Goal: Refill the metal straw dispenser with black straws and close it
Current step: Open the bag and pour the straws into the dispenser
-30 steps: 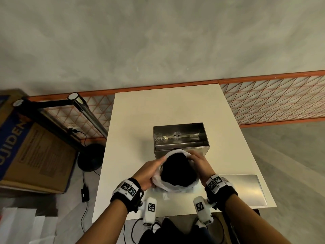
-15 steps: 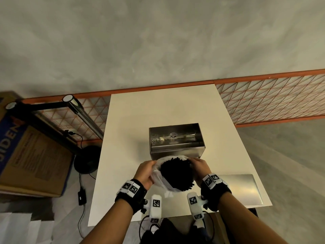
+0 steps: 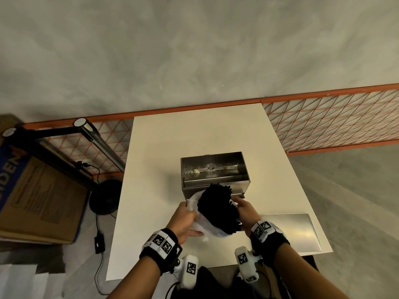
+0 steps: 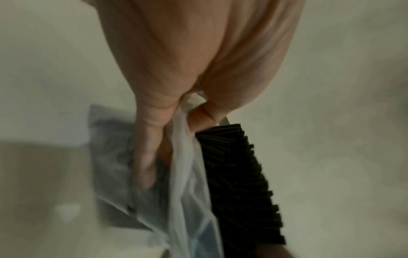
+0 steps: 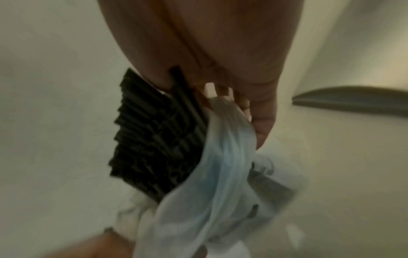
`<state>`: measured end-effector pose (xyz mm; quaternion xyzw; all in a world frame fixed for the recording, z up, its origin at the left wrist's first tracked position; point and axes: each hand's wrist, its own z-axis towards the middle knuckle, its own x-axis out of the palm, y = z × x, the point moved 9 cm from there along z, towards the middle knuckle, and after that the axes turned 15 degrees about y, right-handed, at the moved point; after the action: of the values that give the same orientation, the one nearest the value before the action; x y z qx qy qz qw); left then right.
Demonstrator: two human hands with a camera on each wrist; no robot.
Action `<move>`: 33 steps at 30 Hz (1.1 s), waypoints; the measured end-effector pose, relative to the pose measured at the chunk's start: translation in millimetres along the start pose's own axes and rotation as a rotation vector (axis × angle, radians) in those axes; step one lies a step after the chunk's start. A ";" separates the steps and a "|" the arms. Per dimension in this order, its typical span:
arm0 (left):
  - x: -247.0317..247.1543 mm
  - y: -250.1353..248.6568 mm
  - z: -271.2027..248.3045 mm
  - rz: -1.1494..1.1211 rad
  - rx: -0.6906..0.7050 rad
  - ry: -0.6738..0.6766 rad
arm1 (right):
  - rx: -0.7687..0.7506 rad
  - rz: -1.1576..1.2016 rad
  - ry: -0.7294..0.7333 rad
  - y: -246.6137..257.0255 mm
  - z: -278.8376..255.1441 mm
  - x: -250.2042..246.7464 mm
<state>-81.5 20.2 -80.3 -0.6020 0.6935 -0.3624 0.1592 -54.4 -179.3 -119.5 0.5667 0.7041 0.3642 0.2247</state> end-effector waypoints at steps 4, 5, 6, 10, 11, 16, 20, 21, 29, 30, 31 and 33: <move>-11.7 7.4 11.2 -0.398 0.045 -0.002 | -0.020 0.368 0.087 2.3 -5.4 0.4; -19.4 12.3 12.9 -0.476 0.041 -0.043 | -0.038 0.457 0.083 4.2 -5.3 -2.9; -25.7 16.9 14.5 -0.550 0.038 -0.076 | -0.045 0.535 0.071 3.3 -2.4 -8.1; -32.1 38.5 20.8 -0.693 0.003 -0.098 | 0.031 0.655 -0.045 -14.8 7.7 -15.1; -33.5 45.0 19.7 -0.690 -0.021 -0.106 | 0.048 0.618 -0.074 -20.6 10.9 -15.1; -43.1 48.8 10.6 -0.438 -0.127 -0.186 | 0.039 0.374 -0.097 -9.0 12.3 -0.4; -58.9 6.8 10.0 0.237 -0.081 -0.291 | -0.001 0.192 -0.091 7.2 12.5 2.6; -59.0 -1.7 9.7 0.330 -0.067 -0.305 | 0.016 0.163 -0.084 6.9 12.9 2.7; -36.5 -4.5 1.1 -0.077 -0.062 -0.121 | -0.071 0.328 -0.077 13.4 12.0 -6.8; -36.3 2.9 1.4 -0.246 -0.069 -0.084 | -0.068 0.389 -0.109 11.3 10.0 -14.2; -38.4 8.5 2.1 -0.353 -0.070 -0.072 | -0.060 0.418 -0.132 8.4 9.3 -20.1; -53.7 26.1 7.7 -0.444 -0.091 -0.117 | -0.027 0.363 -0.181 1.3 10.0 -26.8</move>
<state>-83.2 69.1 -115.3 -0.7664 0.5491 -0.3213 0.0882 -39.4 -202.3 -127.5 0.7115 0.5624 0.3559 0.2254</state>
